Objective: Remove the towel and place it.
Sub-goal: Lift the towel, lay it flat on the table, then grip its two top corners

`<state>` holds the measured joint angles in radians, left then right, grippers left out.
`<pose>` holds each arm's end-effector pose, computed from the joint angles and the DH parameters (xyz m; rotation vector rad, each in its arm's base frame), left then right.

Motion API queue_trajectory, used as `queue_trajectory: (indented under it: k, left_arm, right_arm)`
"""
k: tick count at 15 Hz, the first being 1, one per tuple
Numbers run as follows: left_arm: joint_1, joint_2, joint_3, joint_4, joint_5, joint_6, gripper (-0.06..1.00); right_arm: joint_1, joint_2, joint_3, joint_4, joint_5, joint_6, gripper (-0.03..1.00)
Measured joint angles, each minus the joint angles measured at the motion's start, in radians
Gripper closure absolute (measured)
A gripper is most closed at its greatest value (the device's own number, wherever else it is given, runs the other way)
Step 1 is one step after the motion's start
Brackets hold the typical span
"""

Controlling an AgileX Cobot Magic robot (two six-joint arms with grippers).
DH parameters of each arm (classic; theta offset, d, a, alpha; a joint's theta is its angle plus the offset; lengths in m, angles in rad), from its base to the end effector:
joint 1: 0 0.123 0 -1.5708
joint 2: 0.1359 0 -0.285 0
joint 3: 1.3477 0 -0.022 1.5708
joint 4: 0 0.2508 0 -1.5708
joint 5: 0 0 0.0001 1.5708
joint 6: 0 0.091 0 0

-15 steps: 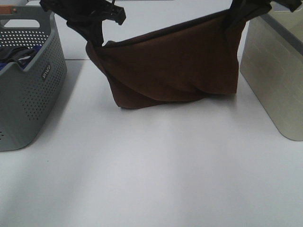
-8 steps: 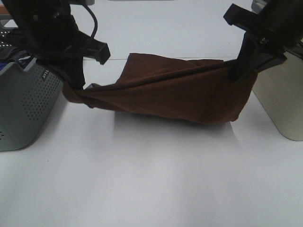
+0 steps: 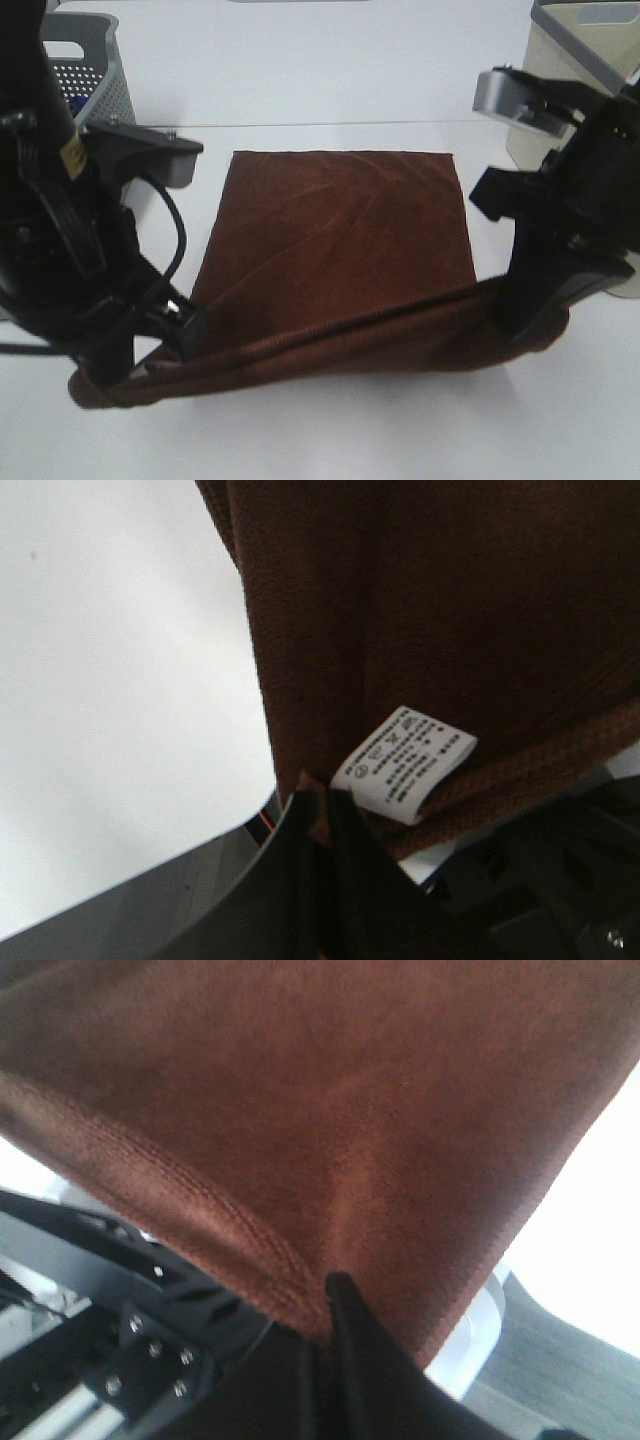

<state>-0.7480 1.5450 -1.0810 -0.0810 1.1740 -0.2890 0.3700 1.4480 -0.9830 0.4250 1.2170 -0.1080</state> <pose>0.1966 -0.1916 0.2437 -0.6632 -3.0483 0.1171 0.2161 0.1216 0.2520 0.4852 -2.9693 -0.5945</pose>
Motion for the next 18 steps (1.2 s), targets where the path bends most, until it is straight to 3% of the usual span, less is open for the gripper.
queue_trajectory:
  k: [3,6,8,9,10,12,14,16,18]
  left_arm:
    - [-0.077,-0.01,0.08,-0.061,0.012,-0.014,0.94]
    - [-0.121,-0.01,0.106,-0.094,0.004,-0.019,0.94]
    - [-0.121,-0.01,0.107,-0.085,0.008,-0.051,0.94]
    - [-0.121,-0.01,0.111,-0.081,0.018,-0.062,0.9]
    - [-0.121,-0.01,0.111,-0.08,0.028,-0.065,0.81]
    - [-0.121,-0.01,0.111,-0.086,0.03,-0.067,0.49]
    - [-0.121,-0.01,0.111,-0.092,0.03,-0.069,0.18]
    - [-0.121,-0.01,0.111,-0.094,0.028,-0.069,0.09]
    - [-0.121,-0.01,0.111,-0.075,0.016,-0.071,0.1]
  right_arm:
    - [0.077,-0.029,0.091,-0.035,0.0,0.038,0.97]
    - [0.088,-0.046,0.112,-0.057,-0.001,0.064,0.96]
    - [0.088,-0.048,0.113,-0.071,-0.001,0.072,0.87]
    - [0.088,-0.048,0.113,-0.085,-0.001,0.072,0.76]
    - [0.088,-0.048,0.113,-0.09,0.0,0.073,0.61]
    - [0.088,-0.048,0.113,-0.093,0.0,0.073,0.38]
    - [0.088,-0.048,0.113,-0.095,0.0,0.073,0.3]
    - [0.088,-0.048,0.113,-0.095,0.0,0.073,0.29]
    - [0.088,-0.048,0.113,-0.098,0.0,0.073,0.29]
